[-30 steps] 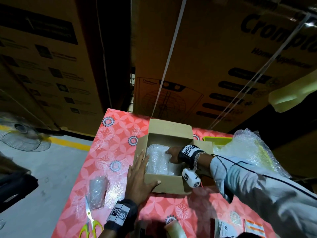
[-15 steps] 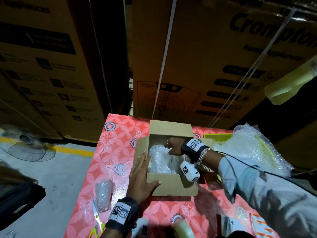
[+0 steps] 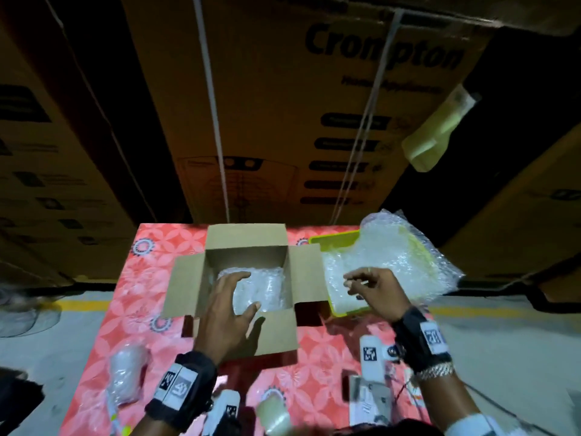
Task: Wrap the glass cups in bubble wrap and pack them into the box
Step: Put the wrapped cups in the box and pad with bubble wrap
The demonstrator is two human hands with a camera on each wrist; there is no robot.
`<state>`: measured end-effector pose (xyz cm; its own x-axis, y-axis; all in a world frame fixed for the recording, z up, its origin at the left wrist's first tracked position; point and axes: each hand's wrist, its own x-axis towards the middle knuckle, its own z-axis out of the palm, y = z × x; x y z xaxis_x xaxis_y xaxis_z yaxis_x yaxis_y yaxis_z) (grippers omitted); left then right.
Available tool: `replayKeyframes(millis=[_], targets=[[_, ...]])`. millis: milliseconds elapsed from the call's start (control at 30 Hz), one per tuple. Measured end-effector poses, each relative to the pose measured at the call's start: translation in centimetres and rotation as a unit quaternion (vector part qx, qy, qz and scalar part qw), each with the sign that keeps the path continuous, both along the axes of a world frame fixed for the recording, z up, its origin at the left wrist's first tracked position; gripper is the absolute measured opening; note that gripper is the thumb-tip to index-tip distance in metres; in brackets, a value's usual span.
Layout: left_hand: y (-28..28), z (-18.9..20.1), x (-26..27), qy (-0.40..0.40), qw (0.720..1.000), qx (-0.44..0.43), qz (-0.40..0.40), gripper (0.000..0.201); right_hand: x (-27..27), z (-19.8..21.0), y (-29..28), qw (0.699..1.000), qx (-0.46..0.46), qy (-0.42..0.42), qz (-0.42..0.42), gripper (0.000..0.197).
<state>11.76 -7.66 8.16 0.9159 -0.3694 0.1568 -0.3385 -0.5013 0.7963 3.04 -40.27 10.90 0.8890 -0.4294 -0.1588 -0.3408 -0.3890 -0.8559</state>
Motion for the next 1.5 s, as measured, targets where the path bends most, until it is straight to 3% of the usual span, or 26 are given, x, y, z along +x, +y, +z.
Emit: replayKeyframes(millis=[167, 333, 533, 667, 767, 900, 933, 1033, 1167, 1300, 1400, 1500], targets=[[-5.1, 0.6, -2.9, 0.015, 0.999, -0.018, -0.042, 0.049, -4.7, -3.6, -3.7, 0.998, 0.041, 0.022, -0.050, 0.013], [-9.1, 0.7, -4.9, 0.045, 0.997, 0.007, -0.055, 0.044, -2.3, -4.3, -6.0, 0.998, 0.002, 0.041, -0.055, 0.007], [-11.6, 0.2, -6.8, 0.073, 0.997, 0.012, -0.018, 0.044, 5.2, -6.7, -6.3, 0.969, -0.098, 0.222, 0.033, 0.071], [-11.8, -0.1, -7.9, 0.084, 0.996, -0.011, 0.017, 0.046, 6.2, -8.0, -5.1, 0.932, -0.156, 0.304, 0.118, 0.080], [-11.9, 0.0, -8.4, 0.089, 0.995, -0.019, 0.041, 0.045, 5.7, -8.8, -5.2, 0.935, -0.199, 0.274, 0.106, 0.062], [-11.9, 0.4, -8.4, 0.082, 0.995, -0.019, 0.047, 0.043, 5.1, -8.3, -6.8, 0.968, -0.139, 0.205, 0.050, 0.021], [-12.0, 0.4, -8.4, 0.083, 0.995, -0.015, 0.047, 0.043, 4.8, -8.3, -7.2, 0.975, -0.122, 0.180, 0.049, 0.020], [-13.1, 0.4, -7.9, 0.110, 0.993, -0.030, 0.021, 0.041, 3.3, -7.0, -7.6, 0.989, -0.069, 0.109, 0.068, 0.043], [-16.2, 1.7, -6.0, 0.137, 0.989, -0.050, -0.038, 0.036, 0.8, -4.8, -7.6, 0.997, 0.059, 0.029, 0.045, 0.029], [-19.8, 3.5, -3.6, 0.179, 0.978, -0.093, -0.053, 0.046, -2.4, -1.6, -6.6, 0.974, 0.220, -0.049, 0.021, 0.017], [-21.6, 4.0, -2.7, 0.193, 0.974, -0.109, -0.038, 0.061, -3.8, -1.4, -5.9, 0.991, 0.104, -0.080, 0.032, 0.024], [-22.0, 4.0, -2.7, 0.214, 0.971, -0.109, -0.022, 0.057, -5.2, -1.5, -4.9, 0.992, -0.006, -0.111, 0.053, 0.040]])
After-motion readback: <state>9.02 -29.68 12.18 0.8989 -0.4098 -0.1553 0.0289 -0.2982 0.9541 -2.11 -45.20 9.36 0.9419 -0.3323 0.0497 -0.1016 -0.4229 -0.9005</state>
